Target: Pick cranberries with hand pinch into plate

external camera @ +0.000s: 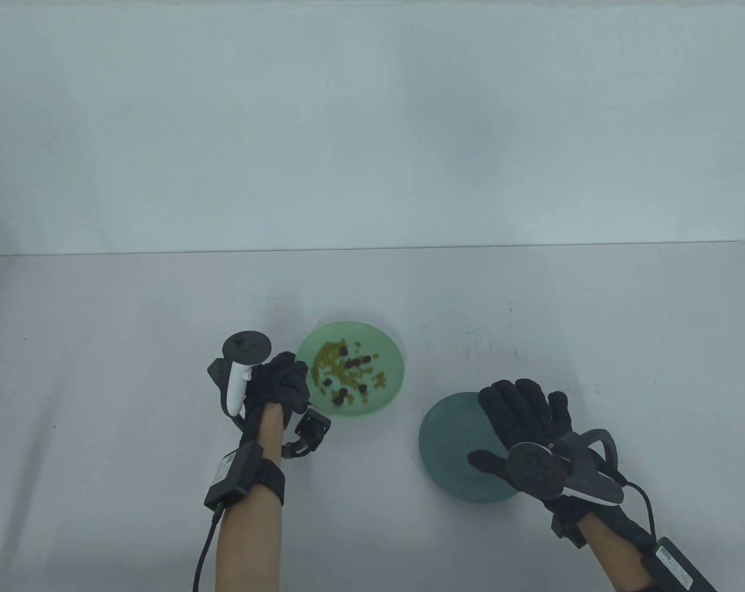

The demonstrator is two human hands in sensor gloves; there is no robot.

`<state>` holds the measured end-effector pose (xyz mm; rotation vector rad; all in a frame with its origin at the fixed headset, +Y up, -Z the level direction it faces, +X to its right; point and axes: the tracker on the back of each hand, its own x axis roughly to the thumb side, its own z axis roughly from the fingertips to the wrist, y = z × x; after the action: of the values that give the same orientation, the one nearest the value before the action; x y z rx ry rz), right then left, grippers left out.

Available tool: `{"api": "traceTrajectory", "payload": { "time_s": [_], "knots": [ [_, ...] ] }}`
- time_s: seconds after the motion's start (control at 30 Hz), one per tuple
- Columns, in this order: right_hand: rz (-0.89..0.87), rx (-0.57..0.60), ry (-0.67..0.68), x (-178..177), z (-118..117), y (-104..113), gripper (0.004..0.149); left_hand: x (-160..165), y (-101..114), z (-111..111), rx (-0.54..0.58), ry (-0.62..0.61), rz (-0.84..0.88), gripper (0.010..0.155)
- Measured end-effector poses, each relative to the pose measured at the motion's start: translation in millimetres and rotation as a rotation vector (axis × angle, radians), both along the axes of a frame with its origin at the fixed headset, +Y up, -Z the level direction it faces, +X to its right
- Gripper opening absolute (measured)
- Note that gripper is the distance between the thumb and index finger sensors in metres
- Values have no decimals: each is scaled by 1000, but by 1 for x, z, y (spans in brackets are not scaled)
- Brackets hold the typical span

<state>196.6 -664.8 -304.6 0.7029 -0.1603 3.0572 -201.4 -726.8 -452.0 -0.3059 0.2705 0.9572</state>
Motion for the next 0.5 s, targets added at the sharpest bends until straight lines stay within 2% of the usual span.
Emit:
{"api": "traceTrajectory", "payload": {
  "time_s": [0.27, 0.5],
  "knots": [
    [2, -1, 3, 0, 0, 0, 91, -12, 24, 27, 54, -12, 43, 49],
    [-5, -1, 4, 0, 0, 0, 92, -17, 30, 54, 74, -19, 99, 49]
  ]
}}
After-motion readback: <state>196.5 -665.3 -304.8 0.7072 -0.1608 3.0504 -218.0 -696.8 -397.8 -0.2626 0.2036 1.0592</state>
